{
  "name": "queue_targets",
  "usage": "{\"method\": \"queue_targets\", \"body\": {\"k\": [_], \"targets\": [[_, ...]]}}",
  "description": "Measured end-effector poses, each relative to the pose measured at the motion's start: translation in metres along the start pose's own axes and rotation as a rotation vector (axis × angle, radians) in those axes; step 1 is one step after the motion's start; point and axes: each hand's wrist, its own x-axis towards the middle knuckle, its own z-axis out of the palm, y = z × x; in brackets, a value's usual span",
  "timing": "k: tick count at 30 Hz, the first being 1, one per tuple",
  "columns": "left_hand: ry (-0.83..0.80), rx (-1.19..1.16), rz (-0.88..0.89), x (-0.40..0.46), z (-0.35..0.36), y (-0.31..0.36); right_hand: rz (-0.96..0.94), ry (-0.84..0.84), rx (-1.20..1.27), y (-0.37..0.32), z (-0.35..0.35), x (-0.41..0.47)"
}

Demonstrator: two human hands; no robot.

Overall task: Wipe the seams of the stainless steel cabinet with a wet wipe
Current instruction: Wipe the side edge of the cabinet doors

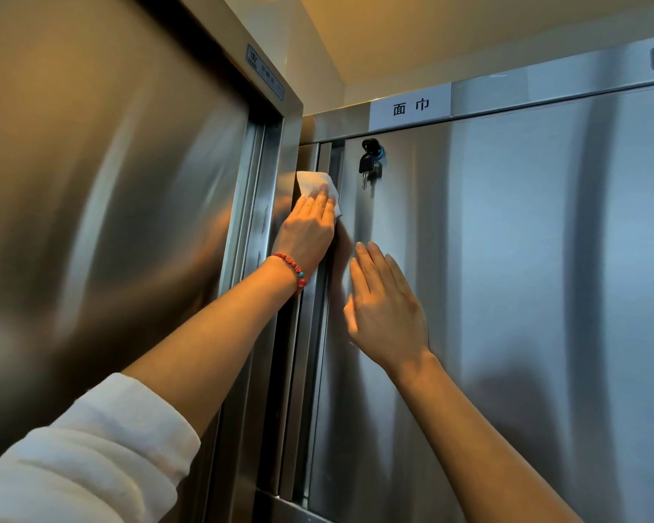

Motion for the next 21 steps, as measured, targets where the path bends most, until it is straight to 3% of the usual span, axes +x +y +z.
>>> {"method": "queue_targets", "body": {"k": [21], "targets": [[-0.057, -0.053, 0.014, -0.051, 0.014, 0.015, 0.006, -0.069, 0.02, -0.001, -0.004, 0.0]]}}
